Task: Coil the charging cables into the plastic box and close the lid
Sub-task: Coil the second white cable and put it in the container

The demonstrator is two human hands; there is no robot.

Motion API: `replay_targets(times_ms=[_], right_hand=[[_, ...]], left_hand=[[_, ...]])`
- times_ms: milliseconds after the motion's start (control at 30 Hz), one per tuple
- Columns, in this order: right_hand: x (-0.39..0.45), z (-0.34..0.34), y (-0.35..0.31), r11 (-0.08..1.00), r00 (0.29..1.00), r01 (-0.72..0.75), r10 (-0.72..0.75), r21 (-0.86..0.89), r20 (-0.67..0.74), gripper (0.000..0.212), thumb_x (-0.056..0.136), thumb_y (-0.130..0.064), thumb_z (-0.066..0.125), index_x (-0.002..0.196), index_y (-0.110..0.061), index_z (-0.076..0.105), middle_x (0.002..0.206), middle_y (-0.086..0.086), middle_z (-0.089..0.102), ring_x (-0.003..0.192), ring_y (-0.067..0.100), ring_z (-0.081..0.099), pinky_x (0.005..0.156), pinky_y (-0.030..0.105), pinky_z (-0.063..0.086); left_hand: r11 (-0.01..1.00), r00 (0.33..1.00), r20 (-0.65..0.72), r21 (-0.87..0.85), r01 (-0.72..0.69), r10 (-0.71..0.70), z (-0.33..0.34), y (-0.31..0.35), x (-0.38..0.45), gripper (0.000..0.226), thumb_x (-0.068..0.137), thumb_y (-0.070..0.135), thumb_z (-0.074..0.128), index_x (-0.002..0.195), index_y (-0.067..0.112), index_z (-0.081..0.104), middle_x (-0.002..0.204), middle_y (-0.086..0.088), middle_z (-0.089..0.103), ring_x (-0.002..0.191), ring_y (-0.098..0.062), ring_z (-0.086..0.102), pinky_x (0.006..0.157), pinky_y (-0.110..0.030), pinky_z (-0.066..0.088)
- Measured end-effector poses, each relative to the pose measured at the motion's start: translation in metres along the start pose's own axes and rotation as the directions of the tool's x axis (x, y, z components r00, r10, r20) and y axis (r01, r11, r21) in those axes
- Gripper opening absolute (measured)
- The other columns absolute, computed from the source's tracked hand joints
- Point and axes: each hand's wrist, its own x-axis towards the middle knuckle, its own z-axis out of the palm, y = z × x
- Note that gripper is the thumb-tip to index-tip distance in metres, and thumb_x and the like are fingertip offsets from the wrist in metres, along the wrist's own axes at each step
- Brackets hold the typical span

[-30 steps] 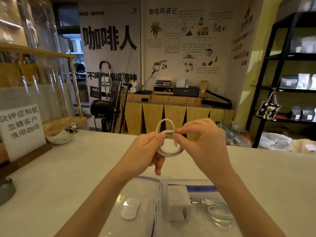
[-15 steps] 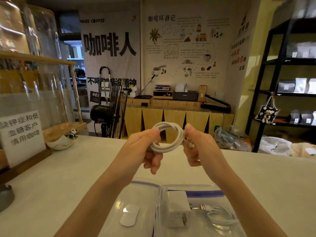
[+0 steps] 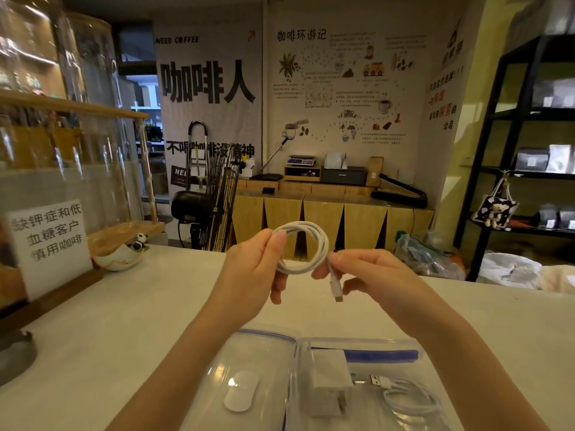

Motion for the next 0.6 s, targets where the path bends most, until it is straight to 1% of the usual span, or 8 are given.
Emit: replay_targets(times_ms=[100, 167, 200, 300, 367, 467, 533, 600], right_hand=[[-0.001, -0.003, -0.001, 0.999, 0.999, -0.019, 0.018, 0.043, 0.031, 0.019, 0.086, -0.022, 0.054, 0.086, -0.019, 0.072, 0.068, -0.005, 0.067, 0.068, 0.013, 0.057, 0.061, 0.021, 0.049], [-0.001, -0.004, 0.0, 1.0, 1.0, 0.001, -0.001, 0.014, 0.03, 0.017, 0.085, -0.021, 0.055, 0.095, -0.018, 0.069, 0.069, -0.005, 0.068, 0.066, 0.01, 0.06, 0.06, 0.02, 0.05], [0.0, -0.005, 0.0, 1.0, 1.0, 0.013, -0.012, -0.021, 0.026, 0.017, 0.085, -0.023, 0.055, 0.096, -0.021, 0.068, 0.072, -0.005, 0.07, 0.068, 0.009, 0.061, 0.061, 0.02, 0.051], [0.002, -0.007, 0.001, 0.99, 0.999, 0.037, -0.036, -0.138, 0.011, 0.015, 0.083, -0.031, 0.055, 0.092, -0.029, 0.067, 0.082, -0.008, 0.071, 0.081, 0.009, 0.063, 0.07, 0.023, 0.051], [0.001, -0.009, 0.002, 0.991, 0.999, 0.042, -0.044, -0.126, -0.016, 0.016, 0.084, -0.032, 0.054, 0.09, -0.027, 0.068, 0.08, -0.008, 0.07, 0.08, 0.009, 0.063, 0.07, 0.023, 0.05], [-0.005, -0.015, 0.005, 0.995, 0.998, 0.008, -0.013, -0.098, -0.056, 0.014, 0.083, -0.026, 0.057, 0.086, -0.019, 0.069, 0.069, -0.004, 0.07, 0.067, 0.01, 0.065, 0.063, 0.022, 0.051], [-0.011, -0.021, 0.011, 0.992, 0.997, -0.073, 0.068, -0.106, -0.047, 0.013, 0.081, -0.025, 0.06, 0.084, -0.016, 0.069, 0.065, -0.001, 0.07, 0.061, 0.01, 0.065, 0.059, 0.022, 0.051], [-0.02, -0.031, 0.02, 0.978, 0.985, -0.171, 0.171, -0.118, -0.007, 0.014, 0.079, -0.025, 0.063, 0.084, -0.014, 0.07, 0.066, 0.001, 0.071, 0.06, 0.011, 0.065, 0.057, 0.021, 0.052]], left_hand=[[0.999, 0.999, -0.041, 0.028, -0.016, 0.017, 0.001, -0.002, 0.001, 0.026, 0.089, 0.035, 0.033, 0.07, 0.028, 0.05, 0.042, 0.004, 0.053, 0.038, -0.005, 0.049, 0.04, -0.013, 0.041], [0.999, 0.998, -0.05, 0.031, -0.021, 0.023, 0.002, -0.003, 0.001, 0.024, 0.084, 0.04, 0.033, 0.07, 0.029, 0.049, 0.044, 0.003, 0.052, 0.039, -0.006, 0.05, 0.041, -0.014, 0.043], [1.0, 0.999, -0.046, 0.024, -0.016, 0.017, 0.002, -0.004, 0.001, 0.025, 0.085, 0.039, 0.033, 0.069, 0.028, 0.049, 0.044, 0.003, 0.052, 0.039, -0.005, 0.05, 0.041, -0.014, 0.043], [0.998, 0.998, 0.039, -0.038, 0.054, -0.053, 0.001, -0.005, 0.002, 0.031, 0.092, 0.03, 0.035, 0.068, 0.018, 0.051, 0.041, 0.004, 0.053, 0.037, -0.005, 0.049, 0.038, -0.011, 0.038], [0.985, 0.982, 0.146, -0.1, 0.137, -0.122, 0.004, -0.006, 0.002, 0.034, 0.093, 0.028, 0.035, 0.068, 0.013, 0.052, 0.041, 0.002, 0.053, 0.036, -0.007, 0.049, 0.037, -0.012, 0.036], [0.957, 0.93, 0.284, -0.107, 0.271, -0.231, 0.017, -0.005, -0.002, 0.036, 0.094, 0.031, 0.035, 0.069, 0.013, 0.054, 0.044, 0.002, 0.057, 0.039, -0.01, 0.052, 0.04, -0.018, 0.038], [0.929, 0.87, 0.361, -0.027, 0.37, -0.336, 0.028, -0.003, -0.005, 0.038, 0.094, 0.034, 0.034, 0.069, 0.014, 0.056, 0.047, 0.002, 0.06, 0.042, -0.011, 0.056, 0.044, -0.02, 0.04], [0.9, 0.801, 0.42, 0.106, 0.424, -0.427, 0.037, -0.002, -0.009, 0.041, 0.094, 0.038, 0.033, 0.069, 0.017, 0.058, 0.054, 0.003, 0.063, 0.049, -0.01, 0.059, 0.05, -0.02, 0.044]])
